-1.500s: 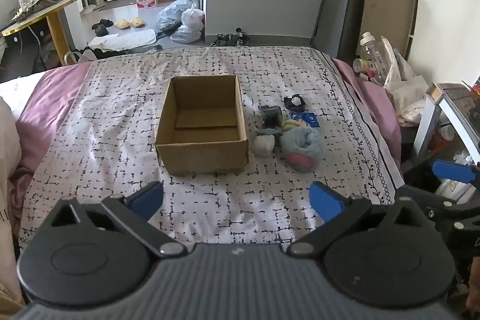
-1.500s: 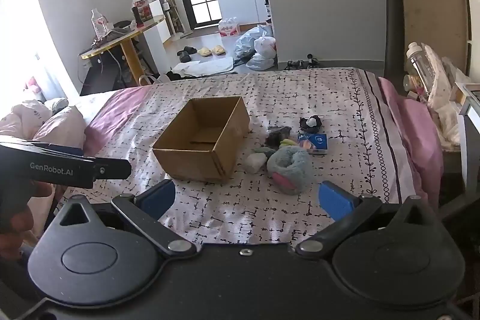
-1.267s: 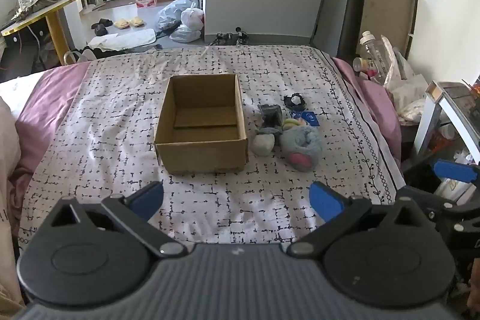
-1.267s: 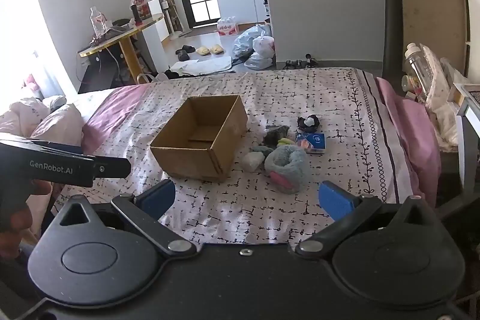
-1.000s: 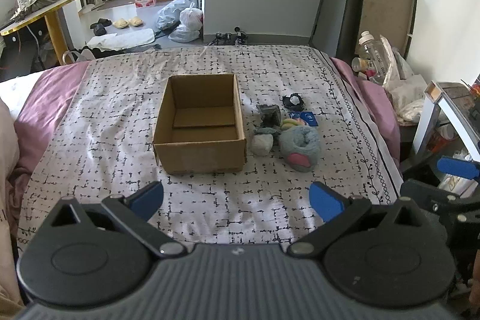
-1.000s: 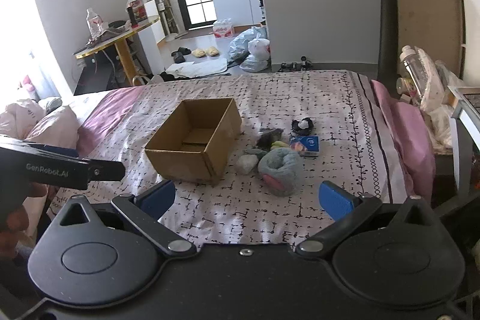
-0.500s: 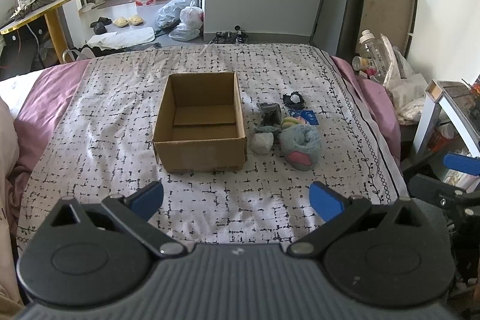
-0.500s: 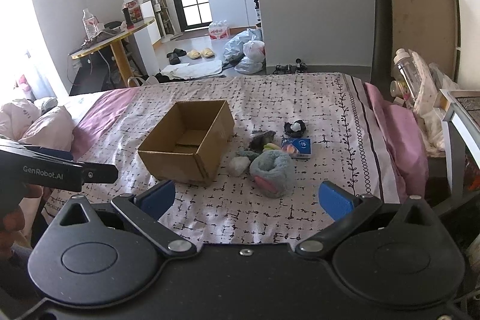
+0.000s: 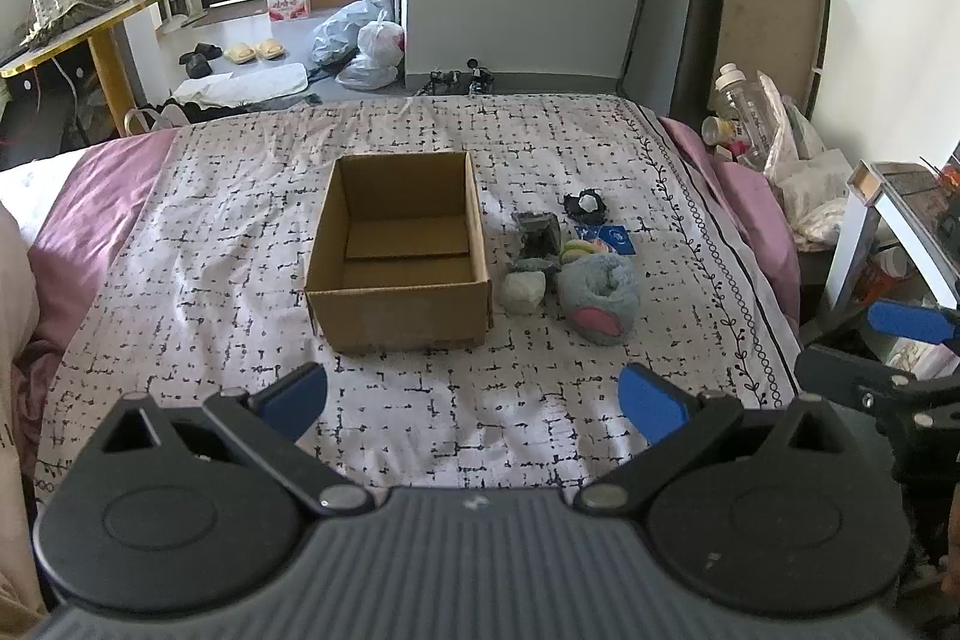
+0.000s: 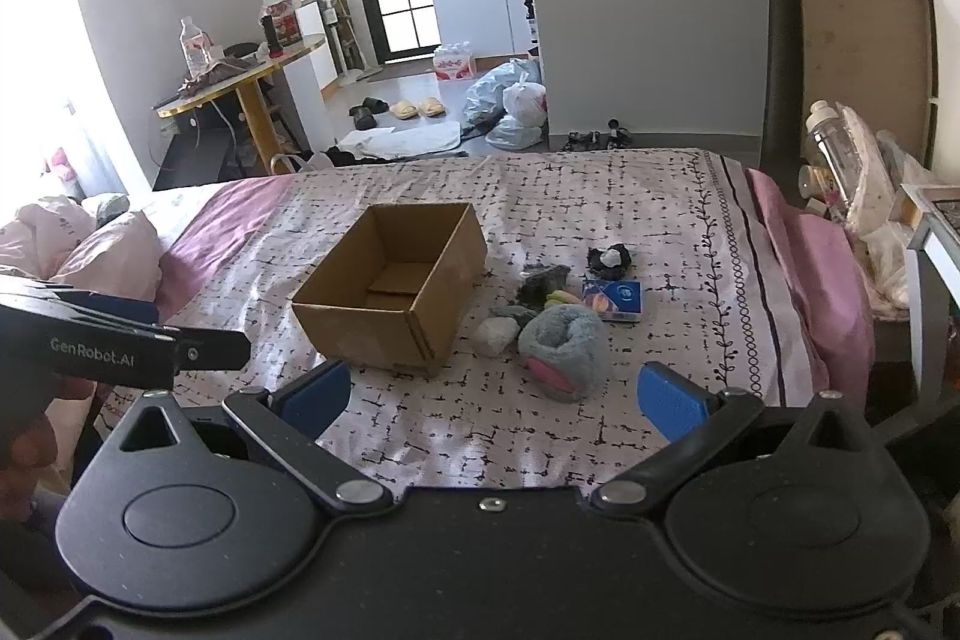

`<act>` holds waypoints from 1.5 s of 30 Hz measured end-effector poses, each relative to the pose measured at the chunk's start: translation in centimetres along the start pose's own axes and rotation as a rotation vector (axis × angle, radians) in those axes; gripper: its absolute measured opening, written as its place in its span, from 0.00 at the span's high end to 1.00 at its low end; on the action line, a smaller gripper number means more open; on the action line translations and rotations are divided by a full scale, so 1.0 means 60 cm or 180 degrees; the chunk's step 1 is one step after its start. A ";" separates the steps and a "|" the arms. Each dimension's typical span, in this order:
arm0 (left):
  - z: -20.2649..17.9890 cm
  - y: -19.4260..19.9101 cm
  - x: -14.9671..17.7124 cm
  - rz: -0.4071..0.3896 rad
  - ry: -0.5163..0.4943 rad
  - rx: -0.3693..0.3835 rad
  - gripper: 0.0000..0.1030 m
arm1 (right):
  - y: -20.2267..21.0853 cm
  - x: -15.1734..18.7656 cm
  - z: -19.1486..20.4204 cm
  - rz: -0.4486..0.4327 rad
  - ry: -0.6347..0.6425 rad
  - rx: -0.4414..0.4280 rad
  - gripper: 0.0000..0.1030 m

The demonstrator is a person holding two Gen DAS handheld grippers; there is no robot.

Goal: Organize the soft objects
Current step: 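Move the left tool toward the light-blue fluffy plush, then close the left gripper on the light-blue fluffy plush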

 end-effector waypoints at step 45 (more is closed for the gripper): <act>-0.073 -0.300 -0.095 0.0280 -0.0040 0.1108 0.50 | -0.233 0.036 -0.179 0.0352 -0.1567 -0.0028 0.61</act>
Point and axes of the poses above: each gripper's, at about its wrist camera, not at the fingertips, and y roughly against the way its jaws point, z to its left, x to its underside, the point moved 1 cm from there along -y, roughly the way its jaws point, and after that the axes turned 6 degrees about -z, right-handed, at the moved point
